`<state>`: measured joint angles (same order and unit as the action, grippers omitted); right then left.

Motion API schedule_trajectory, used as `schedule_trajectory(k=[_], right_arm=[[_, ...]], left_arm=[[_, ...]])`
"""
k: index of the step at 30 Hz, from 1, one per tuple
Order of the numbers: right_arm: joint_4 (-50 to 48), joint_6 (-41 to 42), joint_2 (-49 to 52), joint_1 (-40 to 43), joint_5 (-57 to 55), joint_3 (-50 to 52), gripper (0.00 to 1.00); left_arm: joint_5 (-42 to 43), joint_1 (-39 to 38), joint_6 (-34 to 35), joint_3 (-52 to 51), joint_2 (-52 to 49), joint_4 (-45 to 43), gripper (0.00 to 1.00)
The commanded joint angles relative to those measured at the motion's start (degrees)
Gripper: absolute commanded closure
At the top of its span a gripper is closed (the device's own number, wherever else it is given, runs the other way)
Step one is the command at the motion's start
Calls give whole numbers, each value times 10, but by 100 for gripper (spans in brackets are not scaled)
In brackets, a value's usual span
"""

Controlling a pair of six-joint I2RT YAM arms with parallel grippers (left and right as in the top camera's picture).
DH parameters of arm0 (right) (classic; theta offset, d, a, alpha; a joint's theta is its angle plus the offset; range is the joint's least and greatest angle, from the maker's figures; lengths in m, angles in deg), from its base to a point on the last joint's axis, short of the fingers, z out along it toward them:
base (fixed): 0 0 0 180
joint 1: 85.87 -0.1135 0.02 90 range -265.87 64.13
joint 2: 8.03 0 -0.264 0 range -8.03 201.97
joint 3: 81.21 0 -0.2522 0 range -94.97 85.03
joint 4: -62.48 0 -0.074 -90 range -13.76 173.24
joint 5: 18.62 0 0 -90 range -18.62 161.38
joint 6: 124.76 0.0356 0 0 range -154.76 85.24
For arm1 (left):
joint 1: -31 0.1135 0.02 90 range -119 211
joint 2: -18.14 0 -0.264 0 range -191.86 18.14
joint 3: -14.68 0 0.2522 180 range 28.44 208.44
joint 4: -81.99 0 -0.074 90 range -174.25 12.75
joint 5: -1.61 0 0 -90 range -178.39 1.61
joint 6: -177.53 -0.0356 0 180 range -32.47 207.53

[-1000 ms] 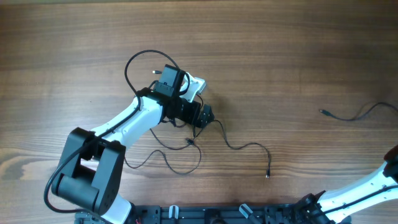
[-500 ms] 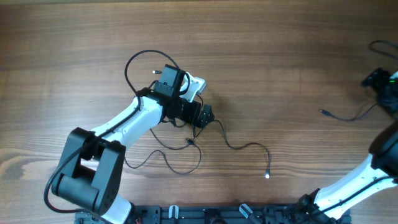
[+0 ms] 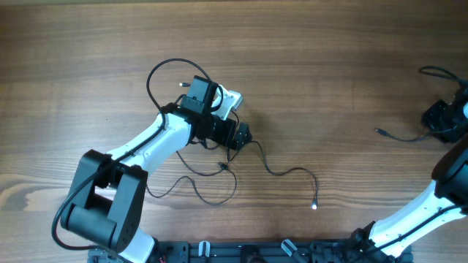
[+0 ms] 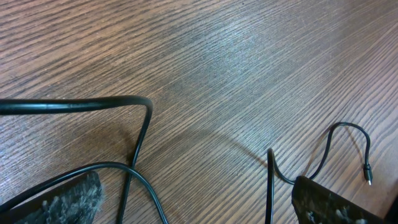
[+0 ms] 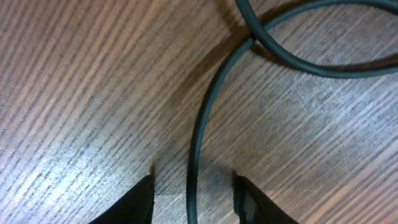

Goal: Untangle cables

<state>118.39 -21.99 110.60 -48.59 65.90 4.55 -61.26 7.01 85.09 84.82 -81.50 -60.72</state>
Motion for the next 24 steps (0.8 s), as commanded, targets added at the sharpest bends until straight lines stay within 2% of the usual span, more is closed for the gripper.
schedule_trajectory(k=[1,2,6,11,15,20,24], right_arm=[[12,7,2,-1,-14,2,83],[13,8,2,-1,-9,2,96],[31,-9,-2,-1,12,-16,96],[51,-149,-47,8,139,-79,96],[41,-150,-93,25,78,-84,96],[10,-106,-146,69,18,-84,96],[-31,-82,-163,111,-88,-84,94]], left_arm=[[11,-3,3,7,9,-2,0],[11,-3,3,7,9,-2,0],[11,-3,3,7,9,-2,0],[11,-3,4,7,9,-2,0],[11,-3,4,7,9,-1,0],[11,-3,3,7,9,-2,0],[11,-3,3,7,9,-2,0]])
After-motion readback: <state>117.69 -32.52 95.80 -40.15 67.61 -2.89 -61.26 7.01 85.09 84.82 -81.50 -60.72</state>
